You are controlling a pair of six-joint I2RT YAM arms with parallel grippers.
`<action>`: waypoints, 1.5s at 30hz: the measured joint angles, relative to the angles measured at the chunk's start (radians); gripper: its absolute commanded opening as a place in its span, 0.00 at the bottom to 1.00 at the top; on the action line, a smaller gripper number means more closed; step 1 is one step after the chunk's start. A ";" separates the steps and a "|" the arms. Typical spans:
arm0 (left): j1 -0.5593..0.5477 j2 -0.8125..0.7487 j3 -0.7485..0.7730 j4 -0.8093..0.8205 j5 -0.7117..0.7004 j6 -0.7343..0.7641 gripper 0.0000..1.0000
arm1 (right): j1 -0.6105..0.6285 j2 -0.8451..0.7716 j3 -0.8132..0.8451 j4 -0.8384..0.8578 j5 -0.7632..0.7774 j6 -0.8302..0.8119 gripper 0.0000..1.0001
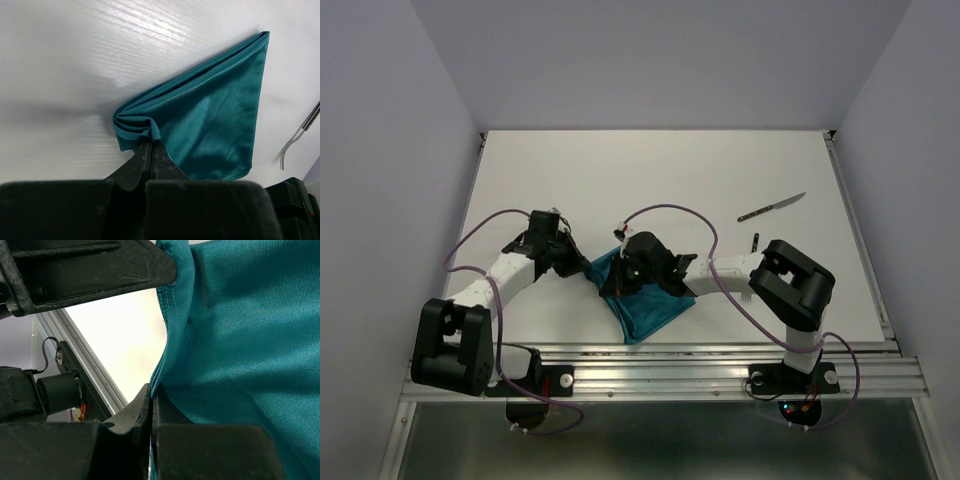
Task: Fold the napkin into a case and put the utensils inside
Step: Pick up the lower triangle-folded napkin from the center of the board, then fold the lower triangle-folded napkin at the center of the board.
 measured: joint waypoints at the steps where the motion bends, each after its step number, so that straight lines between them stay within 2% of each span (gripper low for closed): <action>1: 0.000 0.003 0.000 0.000 0.000 -0.011 0.00 | 0.000 0.000 0.000 0.000 -0.001 0.000 0.01; 7: -0.002 0.042 0.010 0.000 0.000 -0.052 0.00 | 0.000 0.000 0.000 0.000 -0.005 0.004 0.01; 10: -0.012 0.061 0.022 0.001 -0.001 -0.068 0.00 | 0.000 0.000 -0.002 0.000 -0.005 0.004 0.08; 19: -0.018 0.068 0.030 0.003 -0.007 -0.113 0.00 | -0.001 0.000 -0.023 0.006 -0.005 0.017 0.09; 21: -0.018 0.068 0.030 0.003 -0.007 -0.121 0.00 | -0.007 0.002 -0.026 0.007 -0.005 0.023 0.18; 23: -0.018 0.069 0.034 0.003 -0.008 -0.129 0.00 | -0.008 0.004 -0.030 0.008 -0.010 0.032 0.38; 25: -0.018 0.072 0.042 0.005 -0.008 -0.134 0.00 | -0.014 0.004 -0.039 0.011 -0.015 0.035 0.38; 28: -0.018 0.077 0.060 0.008 -0.010 -0.141 0.00 | -0.019 0.004 -0.055 0.011 -0.014 0.041 0.51; 30: -0.019 0.078 0.064 0.014 -0.010 -0.145 0.00 | -0.021 0.004 -0.064 0.010 -0.013 0.042 0.54; 37: -0.024 0.097 0.068 0.021 -0.016 -0.158 0.00 | -0.023 -0.033 -0.070 -0.048 0.041 0.014 0.58; 41: -0.028 0.097 0.068 0.021 -0.018 -0.163 0.00 | -0.045 -0.141 -0.081 -0.116 0.133 -0.018 0.58; 45: -0.032 0.098 0.069 0.021 -0.023 -0.166 0.00 | -0.120 -0.227 -0.080 -0.166 0.233 -0.055 0.58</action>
